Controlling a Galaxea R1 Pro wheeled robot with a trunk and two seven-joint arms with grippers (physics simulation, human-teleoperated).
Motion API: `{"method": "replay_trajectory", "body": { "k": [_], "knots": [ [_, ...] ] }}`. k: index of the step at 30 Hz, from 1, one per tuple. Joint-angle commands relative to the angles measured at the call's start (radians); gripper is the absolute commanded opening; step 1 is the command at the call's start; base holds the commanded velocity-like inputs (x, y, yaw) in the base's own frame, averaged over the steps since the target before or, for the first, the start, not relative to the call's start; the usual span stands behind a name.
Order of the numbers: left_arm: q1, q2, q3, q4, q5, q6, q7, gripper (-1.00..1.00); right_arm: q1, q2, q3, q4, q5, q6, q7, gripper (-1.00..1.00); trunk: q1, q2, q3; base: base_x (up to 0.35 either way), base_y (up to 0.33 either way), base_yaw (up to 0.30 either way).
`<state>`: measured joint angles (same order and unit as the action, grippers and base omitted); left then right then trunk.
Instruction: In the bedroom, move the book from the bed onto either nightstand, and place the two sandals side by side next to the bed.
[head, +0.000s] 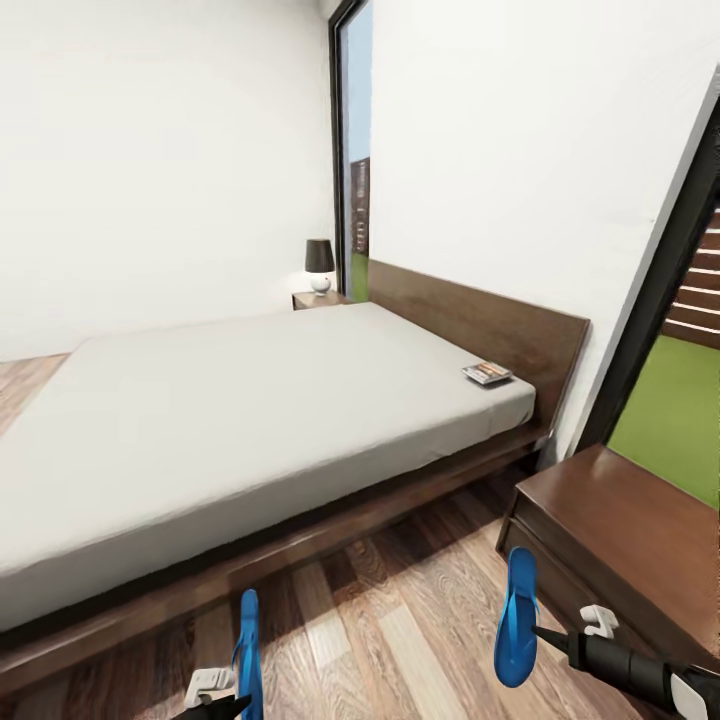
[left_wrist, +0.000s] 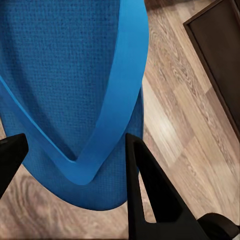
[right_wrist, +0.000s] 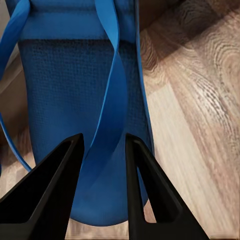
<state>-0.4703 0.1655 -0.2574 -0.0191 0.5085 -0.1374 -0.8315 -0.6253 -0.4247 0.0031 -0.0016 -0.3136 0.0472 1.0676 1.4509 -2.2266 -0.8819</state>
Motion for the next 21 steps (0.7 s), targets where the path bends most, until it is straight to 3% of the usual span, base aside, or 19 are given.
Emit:
{"method": "replay_trajectory", "body": {
  "k": [1, 6, 21],
  "knots": [
    [-0.001, 0.0, -0.008, 0.001, 0.005, -0.007, -0.001, -1.0, -0.001, 0.0, 0.0, 0.0, -0.004, 0.005, 0.003, -1.0, 0.0, 0.0, -0.001, -0.066, 0.0, 0.0],
    [-0.001, 0.0, -0.008, 0.001, 0.005, -0.007, -0.001, -1.0, -0.001, 0.0, 0.0, 0.0, -0.004, 0.005, 0.003, -1.0, 0.0, 0.0, -0.001, -0.015, 0.0, 0.157],
    [-0.001, 0.0, -0.008, 0.001, 0.005, -0.007, -0.001, -1.0, -0.001, 0.0, 0.0, 0.001, -0.004, 0.005, 0.003, -1.0, 0.0, 0.0, -0.001, -0.001, 0.0, 0.279]
  ]
}}
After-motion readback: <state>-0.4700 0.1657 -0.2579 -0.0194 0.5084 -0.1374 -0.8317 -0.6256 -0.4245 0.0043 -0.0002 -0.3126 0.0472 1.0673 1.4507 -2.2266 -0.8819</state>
